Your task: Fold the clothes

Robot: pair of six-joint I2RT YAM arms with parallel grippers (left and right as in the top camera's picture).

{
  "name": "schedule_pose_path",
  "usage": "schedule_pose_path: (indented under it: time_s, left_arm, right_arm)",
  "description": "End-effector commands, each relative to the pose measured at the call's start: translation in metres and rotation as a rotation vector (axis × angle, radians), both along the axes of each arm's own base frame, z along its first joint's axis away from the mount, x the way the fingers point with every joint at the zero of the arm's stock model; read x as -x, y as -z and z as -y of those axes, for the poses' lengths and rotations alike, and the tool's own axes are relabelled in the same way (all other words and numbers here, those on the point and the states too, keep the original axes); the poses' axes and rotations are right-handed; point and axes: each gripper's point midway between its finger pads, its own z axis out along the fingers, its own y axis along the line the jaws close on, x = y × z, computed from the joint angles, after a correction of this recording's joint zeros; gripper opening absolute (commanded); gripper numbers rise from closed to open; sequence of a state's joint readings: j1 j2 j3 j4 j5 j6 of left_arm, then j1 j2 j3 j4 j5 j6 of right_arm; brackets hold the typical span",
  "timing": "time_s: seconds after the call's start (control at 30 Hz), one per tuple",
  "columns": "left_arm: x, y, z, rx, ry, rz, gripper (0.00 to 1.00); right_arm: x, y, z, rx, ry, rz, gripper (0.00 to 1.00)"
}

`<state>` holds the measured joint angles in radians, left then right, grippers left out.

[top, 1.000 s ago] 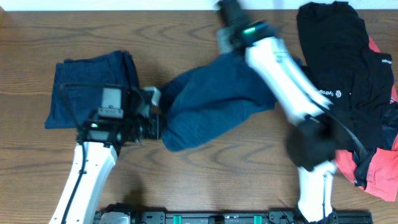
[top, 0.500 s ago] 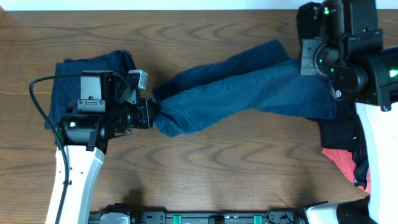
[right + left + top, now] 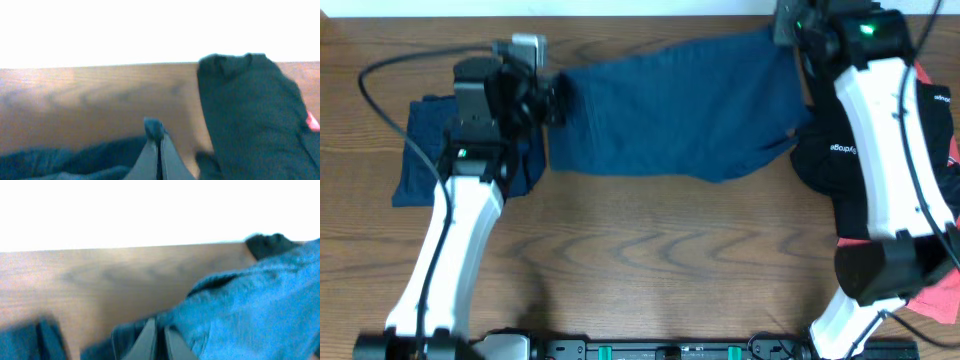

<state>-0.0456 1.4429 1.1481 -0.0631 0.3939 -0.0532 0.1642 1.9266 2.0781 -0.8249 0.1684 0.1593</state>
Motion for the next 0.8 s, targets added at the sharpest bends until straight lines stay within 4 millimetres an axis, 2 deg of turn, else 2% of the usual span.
schedule_pose_path:
  time_s: [0.0, 0.1, 0.13, 0.2, 0.23, 0.3, 0.4, 0.5, 0.57, 0.63, 0.77]
  left_arm:
    - [-0.032, -0.070, -0.017, 0.004, -0.066, 0.184, 0.06]
    - [-0.046, -0.115, -0.025, 0.006, -0.083, 0.269, 0.06]
    - [-0.047, -0.123, -0.026, 0.006, -0.086, 0.273, 0.06]
    - [-0.043, -0.130, -0.030, -0.001, -0.093, 0.241, 0.06]
    - [-0.039, -0.127, -0.032, -0.003, -0.096, 0.207, 0.06]
    - [-0.026, -0.107, -0.035, -0.007, -0.102, 0.095, 0.06]
    - [0.004, -0.061, -0.034, -0.015, -0.101, -0.136, 0.06]
    - [0.053, -0.005, -0.032, -0.026, -0.094, -0.449, 0.06]
    - [0.088, 0.022, -0.032, -0.032, -0.092, -0.633, 0.06]
    - [0.120, 0.044, -0.031, -0.038, -0.090, -0.793, 0.06]
    - [0.165, 0.077, -0.031, -0.045, -0.085, -1.009, 0.06]
  right_arm:
    - [-0.012, -0.038, 0.005, -0.013, 0.002, 0.139, 0.01]
    - [-0.014, -0.069, 0.011, -0.008, 0.033, 0.223, 0.01]
    - [-0.012, -0.077, 0.014, 0.000, 0.046, 0.232, 0.01]
    - [-0.005, -0.084, 0.019, 0.014, 0.064, 0.223, 0.01]
    - [0.000, -0.084, 0.022, 0.025, 0.076, 0.205, 0.01]
    - [0.009, -0.077, 0.023, 0.040, 0.072, 0.151, 0.01]
    - [0.032, -0.045, 0.026, 0.068, 0.065, -0.013, 0.01]
    - [0.070, 0.000, 0.022, 0.057, 0.034, -0.251, 0.01]
    - [0.101, 0.026, 0.022, 0.063, 0.015, -0.415, 0.00]
    - [0.129, 0.049, 0.027, 0.087, 0.016, -0.561, 0.01]
    - [0.173, 0.088, 0.033, 0.123, 0.018, -0.802, 0.01]
